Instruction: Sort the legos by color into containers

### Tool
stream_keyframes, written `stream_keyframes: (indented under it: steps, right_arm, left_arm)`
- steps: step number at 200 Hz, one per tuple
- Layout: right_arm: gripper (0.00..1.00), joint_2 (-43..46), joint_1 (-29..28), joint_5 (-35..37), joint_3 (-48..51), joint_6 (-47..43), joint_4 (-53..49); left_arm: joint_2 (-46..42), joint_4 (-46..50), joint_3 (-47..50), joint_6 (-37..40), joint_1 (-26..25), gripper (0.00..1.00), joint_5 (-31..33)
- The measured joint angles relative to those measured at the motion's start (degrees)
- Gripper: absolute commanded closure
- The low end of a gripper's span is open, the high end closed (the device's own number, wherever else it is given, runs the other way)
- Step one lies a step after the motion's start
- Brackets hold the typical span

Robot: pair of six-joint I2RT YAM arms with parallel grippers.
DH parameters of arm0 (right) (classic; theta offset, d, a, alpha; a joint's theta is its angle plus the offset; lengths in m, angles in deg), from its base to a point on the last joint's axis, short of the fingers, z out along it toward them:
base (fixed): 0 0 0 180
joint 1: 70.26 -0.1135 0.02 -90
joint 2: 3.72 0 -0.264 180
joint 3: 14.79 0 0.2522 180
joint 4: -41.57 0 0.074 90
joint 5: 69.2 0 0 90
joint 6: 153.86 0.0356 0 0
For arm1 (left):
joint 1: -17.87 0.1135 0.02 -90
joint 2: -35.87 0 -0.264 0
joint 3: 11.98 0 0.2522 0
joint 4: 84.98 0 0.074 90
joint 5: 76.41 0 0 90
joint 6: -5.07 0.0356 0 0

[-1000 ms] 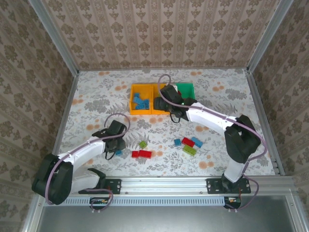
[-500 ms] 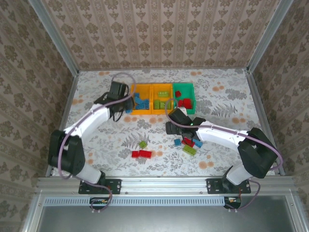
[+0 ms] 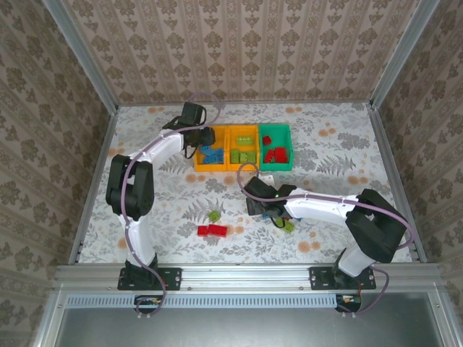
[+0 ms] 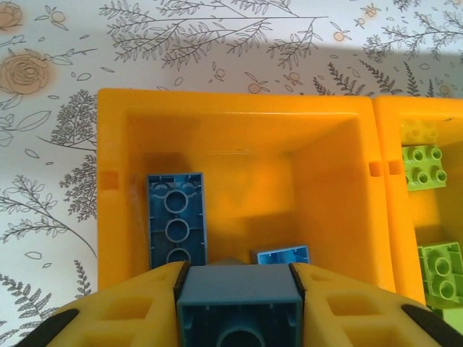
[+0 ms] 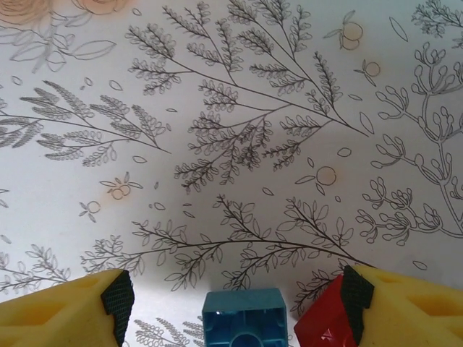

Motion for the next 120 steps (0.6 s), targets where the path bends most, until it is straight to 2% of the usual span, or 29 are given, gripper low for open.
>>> stream_keyframes:
  steps: [67,82,90,120]
  right_arm:
    - [0.29,-3.7,0.0,0.4,-0.5,0.8,-1.2]
    - [0.31,-4.1,0.0,0.4,-0.5,0.9,-1.5]
    - [0.32,-4.1,0.0,0.3,-0.5,0.9,-1.5]
    - [0.36,-4.2,0.0,0.1,-0.5,0.9,-2.0]
  left_arm:
    - [-1.2,-4.8,2.1,-0.6,0.0,0.27,-3.0]
    - [-2.6,-5.5,3.7,-0.7,0.0,0.16,-3.3]
    - [-3.2,-5.9,4.3,-0.5,-0.1,0.01,-3.5]
    - [-4.9,-8.0,5.9,-0.8,-0.4,0.00,-4.3]
